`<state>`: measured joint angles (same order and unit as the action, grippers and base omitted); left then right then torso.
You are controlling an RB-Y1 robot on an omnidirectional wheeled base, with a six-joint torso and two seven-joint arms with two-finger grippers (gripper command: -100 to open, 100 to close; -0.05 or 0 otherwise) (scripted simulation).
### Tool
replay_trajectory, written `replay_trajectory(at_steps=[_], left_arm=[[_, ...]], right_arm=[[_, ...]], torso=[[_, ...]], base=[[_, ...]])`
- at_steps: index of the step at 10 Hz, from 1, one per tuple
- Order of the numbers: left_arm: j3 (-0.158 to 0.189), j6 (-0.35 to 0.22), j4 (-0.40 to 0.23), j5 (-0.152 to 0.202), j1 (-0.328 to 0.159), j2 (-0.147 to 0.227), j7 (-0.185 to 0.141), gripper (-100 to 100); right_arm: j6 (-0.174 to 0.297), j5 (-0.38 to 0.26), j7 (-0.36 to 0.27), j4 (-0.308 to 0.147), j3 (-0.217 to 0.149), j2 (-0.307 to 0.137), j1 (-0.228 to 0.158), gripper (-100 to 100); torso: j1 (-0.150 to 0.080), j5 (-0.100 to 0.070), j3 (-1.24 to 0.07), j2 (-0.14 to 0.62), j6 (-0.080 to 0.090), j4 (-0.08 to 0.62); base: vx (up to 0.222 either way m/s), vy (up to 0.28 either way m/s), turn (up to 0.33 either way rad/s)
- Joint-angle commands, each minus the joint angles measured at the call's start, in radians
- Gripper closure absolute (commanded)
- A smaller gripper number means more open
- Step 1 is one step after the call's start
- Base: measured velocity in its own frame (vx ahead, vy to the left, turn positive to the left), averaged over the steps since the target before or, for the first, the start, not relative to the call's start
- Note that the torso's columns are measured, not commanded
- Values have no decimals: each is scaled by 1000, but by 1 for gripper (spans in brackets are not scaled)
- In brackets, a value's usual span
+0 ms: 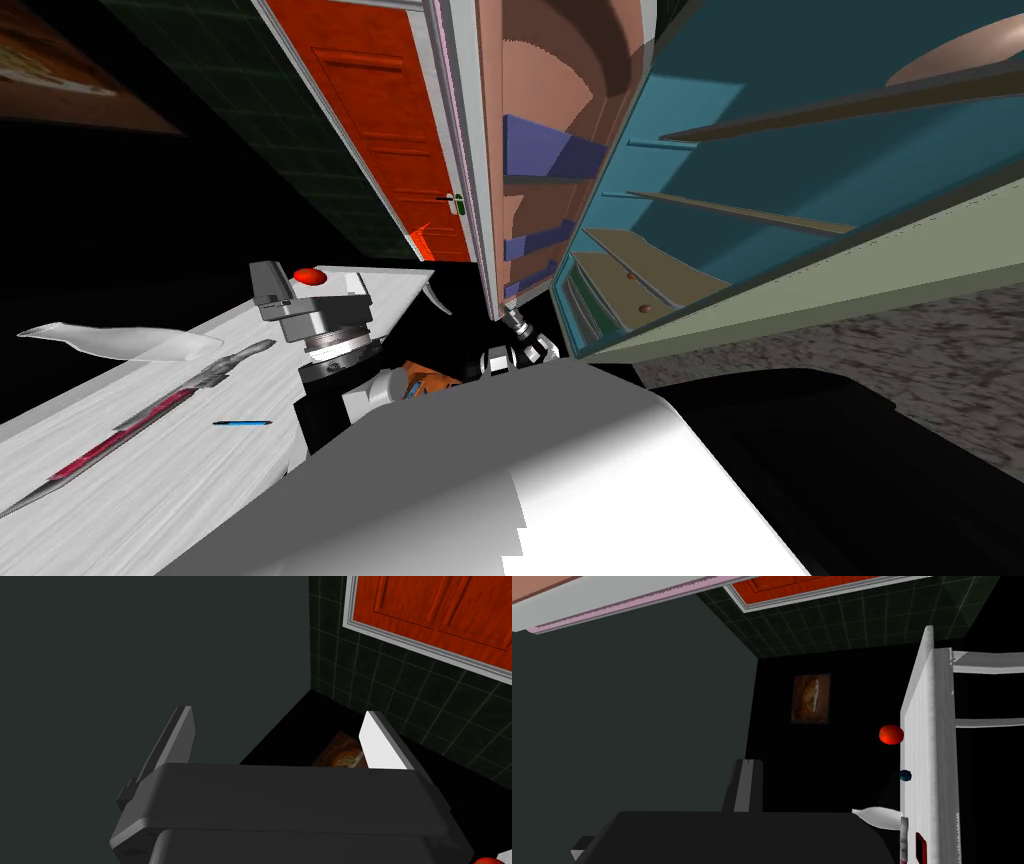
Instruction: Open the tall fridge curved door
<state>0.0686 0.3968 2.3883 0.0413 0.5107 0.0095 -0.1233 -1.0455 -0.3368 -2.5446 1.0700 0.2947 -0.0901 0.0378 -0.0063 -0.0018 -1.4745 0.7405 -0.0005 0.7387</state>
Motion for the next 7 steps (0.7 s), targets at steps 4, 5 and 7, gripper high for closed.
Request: replay_trajectory(at_steps=[4,5,7], left_arm=[[0,0,0,0,0,0,0,0],[0,0,0,0,0,0,0,0],[0,0,0,0,0,0,0,0]], right_arm=[[0,155,-164,16,-130,56,-5,100],[0,162,-175,16,-130,56,-5,100],[42,178,-182,41,-158,74,-29,-100]], torso=[[9,2,-2,-4,1,-1],[5,2,-1,-1,0,-1],[3,1,1,2,1,0]], base=[[50,134,-344],[-26,24,-176],[-64,32,-199]])
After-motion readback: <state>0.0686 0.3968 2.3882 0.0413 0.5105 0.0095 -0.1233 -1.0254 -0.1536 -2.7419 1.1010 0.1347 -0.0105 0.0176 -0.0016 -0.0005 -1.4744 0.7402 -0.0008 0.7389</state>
